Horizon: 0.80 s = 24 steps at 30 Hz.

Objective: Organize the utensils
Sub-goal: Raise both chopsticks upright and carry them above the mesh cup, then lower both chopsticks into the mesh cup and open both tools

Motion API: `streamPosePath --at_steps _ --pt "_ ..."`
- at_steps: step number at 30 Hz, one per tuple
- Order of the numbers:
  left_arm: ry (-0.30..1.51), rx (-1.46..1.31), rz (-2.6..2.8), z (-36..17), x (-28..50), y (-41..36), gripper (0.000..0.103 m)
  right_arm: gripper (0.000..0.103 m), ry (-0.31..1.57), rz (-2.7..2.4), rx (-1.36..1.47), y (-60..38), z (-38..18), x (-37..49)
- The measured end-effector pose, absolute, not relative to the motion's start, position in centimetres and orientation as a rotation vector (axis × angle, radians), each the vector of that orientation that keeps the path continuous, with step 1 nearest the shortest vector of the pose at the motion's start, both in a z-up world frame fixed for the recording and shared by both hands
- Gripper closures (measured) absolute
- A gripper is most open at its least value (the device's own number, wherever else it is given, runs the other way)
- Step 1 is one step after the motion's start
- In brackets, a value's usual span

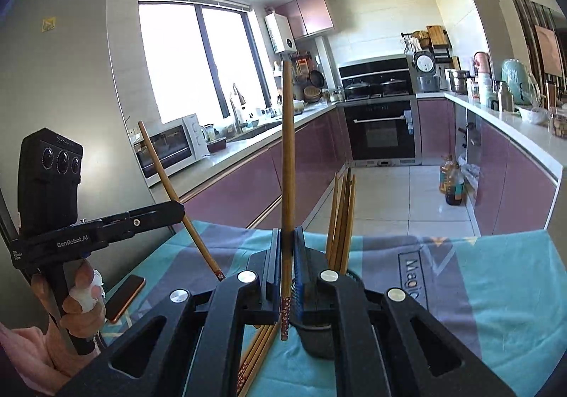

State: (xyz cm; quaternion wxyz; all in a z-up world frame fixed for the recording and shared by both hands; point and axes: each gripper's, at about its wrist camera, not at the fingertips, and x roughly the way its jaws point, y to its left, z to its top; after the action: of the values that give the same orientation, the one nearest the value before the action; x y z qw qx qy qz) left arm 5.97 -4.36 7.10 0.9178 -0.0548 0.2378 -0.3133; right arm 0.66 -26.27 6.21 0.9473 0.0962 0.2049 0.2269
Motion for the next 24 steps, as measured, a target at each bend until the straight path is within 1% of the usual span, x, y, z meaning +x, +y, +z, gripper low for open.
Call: streamPosePath --at_steps 5,9,24 --pt "0.445 -0.113 -0.649 8.9 6.2 -5.4 0.096 0.097 0.381 0.441 0.182 -26.6 7.4 1.3" --pt "0.451 -0.091 -0.655 9.2 6.8 -6.6 0.096 0.097 0.387 0.420 0.180 -26.7 7.2 2.3" --pt "0.633 0.052 -0.650 4.0 9.3 -10.2 0.096 0.097 0.561 0.422 0.156 -25.4 2.7 5.1"
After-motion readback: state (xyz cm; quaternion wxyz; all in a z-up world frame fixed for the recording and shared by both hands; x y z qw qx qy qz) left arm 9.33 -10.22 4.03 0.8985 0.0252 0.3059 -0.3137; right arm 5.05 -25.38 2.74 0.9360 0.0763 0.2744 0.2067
